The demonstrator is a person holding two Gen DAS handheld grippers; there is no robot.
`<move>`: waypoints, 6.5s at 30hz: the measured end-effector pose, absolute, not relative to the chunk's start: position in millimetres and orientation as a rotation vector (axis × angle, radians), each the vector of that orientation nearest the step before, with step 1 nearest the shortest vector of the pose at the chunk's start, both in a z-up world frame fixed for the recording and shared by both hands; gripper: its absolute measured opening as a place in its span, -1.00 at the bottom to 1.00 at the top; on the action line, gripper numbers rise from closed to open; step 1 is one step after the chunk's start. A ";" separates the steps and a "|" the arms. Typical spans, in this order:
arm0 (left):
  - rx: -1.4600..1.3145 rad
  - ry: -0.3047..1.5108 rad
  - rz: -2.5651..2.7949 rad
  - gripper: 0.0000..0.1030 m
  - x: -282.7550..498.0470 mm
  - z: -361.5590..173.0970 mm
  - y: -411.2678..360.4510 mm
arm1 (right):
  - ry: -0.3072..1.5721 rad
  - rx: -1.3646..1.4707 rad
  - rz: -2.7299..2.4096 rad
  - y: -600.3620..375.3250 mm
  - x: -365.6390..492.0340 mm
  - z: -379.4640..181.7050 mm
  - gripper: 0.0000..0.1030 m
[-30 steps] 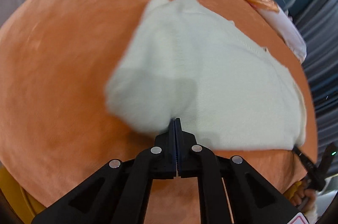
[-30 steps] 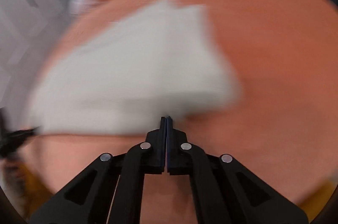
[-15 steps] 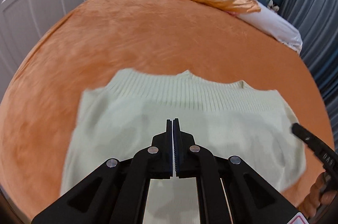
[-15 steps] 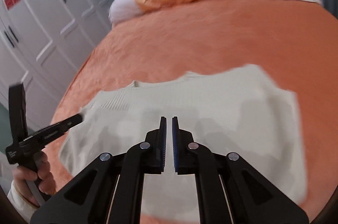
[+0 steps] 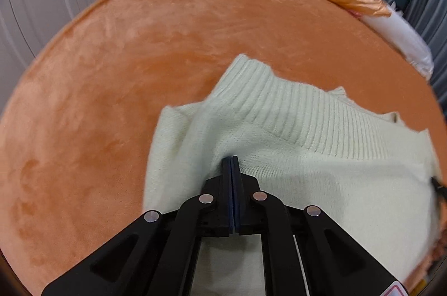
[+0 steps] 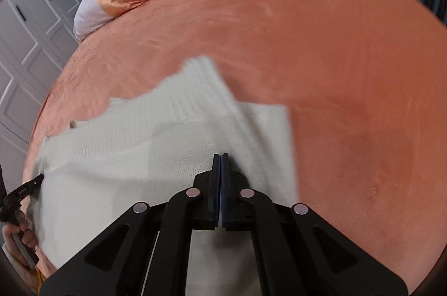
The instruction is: Fold small clothes
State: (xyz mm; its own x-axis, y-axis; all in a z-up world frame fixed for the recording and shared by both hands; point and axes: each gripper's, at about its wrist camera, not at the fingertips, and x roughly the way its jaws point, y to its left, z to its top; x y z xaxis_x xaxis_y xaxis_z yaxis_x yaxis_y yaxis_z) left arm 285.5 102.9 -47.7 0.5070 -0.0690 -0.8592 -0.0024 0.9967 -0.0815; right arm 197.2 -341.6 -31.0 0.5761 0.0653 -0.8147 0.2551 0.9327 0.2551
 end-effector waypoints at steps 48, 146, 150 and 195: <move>-0.557 1.039 -0.007 -0.20 137.9 -22.7 187.0 | 1.139 0.188 0.172 -136.8 182.0 -35.5 -0.92; 0.005 1.034 -0.494 -0.12 117.0 5.3 -100.7 | 0.927 0.778 0.121 -406.5 107.4 -33.4 -0.72; -0.123 0.965 -0.486 -0.12 119.5 33.4 -83.7 | 0.918 0.675 0.093 -413.1 93.8 -16.9 -0.62; 0.162 1.022 -0.344 0.09 128.6 -13.7 -133.6 | 0.988 0.406 0.188 -337.6 112.6 -12.7 0.27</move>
